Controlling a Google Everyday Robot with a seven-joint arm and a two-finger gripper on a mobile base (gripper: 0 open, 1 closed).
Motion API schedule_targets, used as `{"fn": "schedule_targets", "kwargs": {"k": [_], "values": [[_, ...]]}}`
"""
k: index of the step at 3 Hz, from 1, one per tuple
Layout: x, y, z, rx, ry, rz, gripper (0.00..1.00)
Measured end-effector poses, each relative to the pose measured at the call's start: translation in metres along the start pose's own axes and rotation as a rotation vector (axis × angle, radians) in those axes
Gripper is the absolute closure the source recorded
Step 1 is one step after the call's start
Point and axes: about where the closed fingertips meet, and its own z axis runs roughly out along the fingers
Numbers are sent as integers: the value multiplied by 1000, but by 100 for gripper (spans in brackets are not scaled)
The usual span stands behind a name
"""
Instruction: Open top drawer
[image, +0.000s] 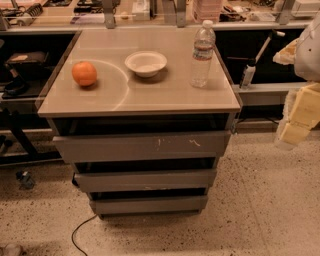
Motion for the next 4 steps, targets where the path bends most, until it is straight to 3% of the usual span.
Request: {"fn": "schedule_targets", "kwargs": {"k": [2,3,4], "values": [[-14,1,31,-9,-32,-5,0],[-23,17,62,-58,-52,-9,0],[-23,17,63,-58,-52,-9,0]]}}
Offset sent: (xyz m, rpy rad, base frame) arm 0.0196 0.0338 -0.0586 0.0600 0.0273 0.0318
